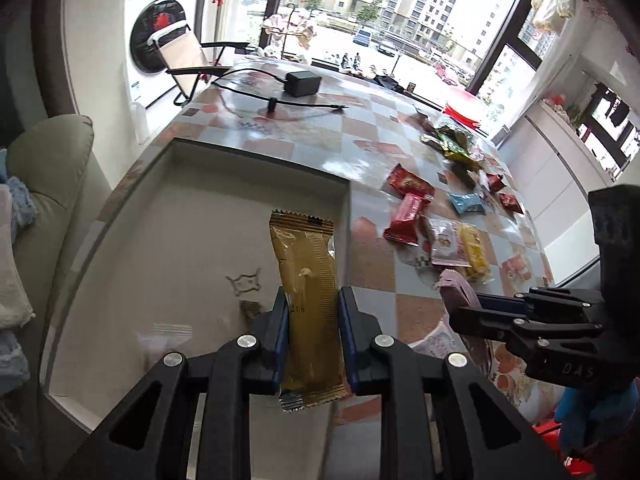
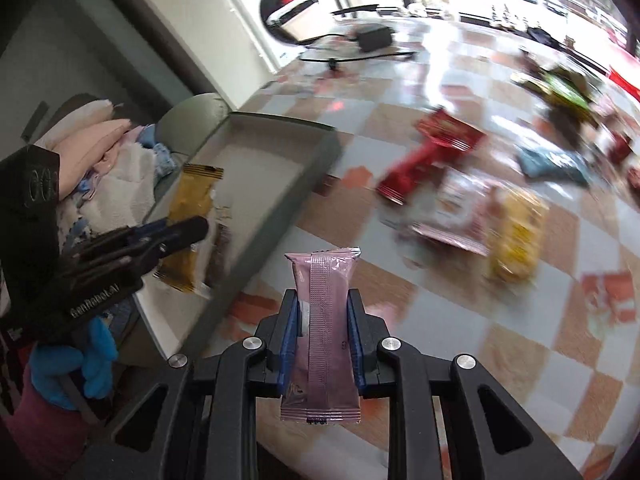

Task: Organize snacks
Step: 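Carry gold packet with left tool and pink bar with right tool over tray, then open both tools to drop gold packet and pink bar into tray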

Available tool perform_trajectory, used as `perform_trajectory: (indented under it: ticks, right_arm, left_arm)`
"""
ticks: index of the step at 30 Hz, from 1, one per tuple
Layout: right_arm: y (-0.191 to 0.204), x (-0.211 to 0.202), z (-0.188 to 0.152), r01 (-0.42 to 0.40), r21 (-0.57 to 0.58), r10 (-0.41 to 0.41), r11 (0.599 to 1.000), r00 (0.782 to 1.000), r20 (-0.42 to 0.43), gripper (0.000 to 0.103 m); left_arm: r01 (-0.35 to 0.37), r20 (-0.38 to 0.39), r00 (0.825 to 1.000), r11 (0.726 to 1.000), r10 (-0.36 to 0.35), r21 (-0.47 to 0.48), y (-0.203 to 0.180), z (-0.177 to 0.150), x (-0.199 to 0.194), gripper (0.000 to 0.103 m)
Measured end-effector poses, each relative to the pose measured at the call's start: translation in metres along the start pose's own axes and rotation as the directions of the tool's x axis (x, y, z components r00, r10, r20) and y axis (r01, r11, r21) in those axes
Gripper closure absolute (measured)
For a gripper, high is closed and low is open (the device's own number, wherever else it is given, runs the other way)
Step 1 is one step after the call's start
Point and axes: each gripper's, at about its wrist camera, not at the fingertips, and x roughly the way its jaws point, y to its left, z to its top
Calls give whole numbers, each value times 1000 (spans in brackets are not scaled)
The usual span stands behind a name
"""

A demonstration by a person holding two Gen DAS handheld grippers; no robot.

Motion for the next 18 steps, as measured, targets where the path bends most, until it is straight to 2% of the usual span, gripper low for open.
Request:
perform_trajectory:
  ticks: [7,12,13,14,16,18]
  right_arm:
    - [63,52,54,-89,-24,88,996,996,-33,79]
    - [80,83,74,-88,-14,87,996,994,-71,78]
    - [80,86,75,-82,-9,81,997,993,-82,69]
    - [78,89,76,-74,-2,74,997,993,-92,43]
    - [72,87,75,-54,8,54,999,996,-77,14]
    - [61,76,70,-17,11,17,1000,999,-41,14]
  left_arm:
    - [-41,-29,999,996,39,-80,49,-10,9,78]
    - [-67,-58,996,996,64,-59,55,-17,21,75]
    - [-68,-63,996,996,64,-58,55,-18,23,69]
    - [-64,-65,996,996,60,-62,56,-18,24,64]
    - [-66,-59,996,995,62,-69,56,-17,23,47]
    - [-80,-51,996,995,77,-64,53,-15,21,41]
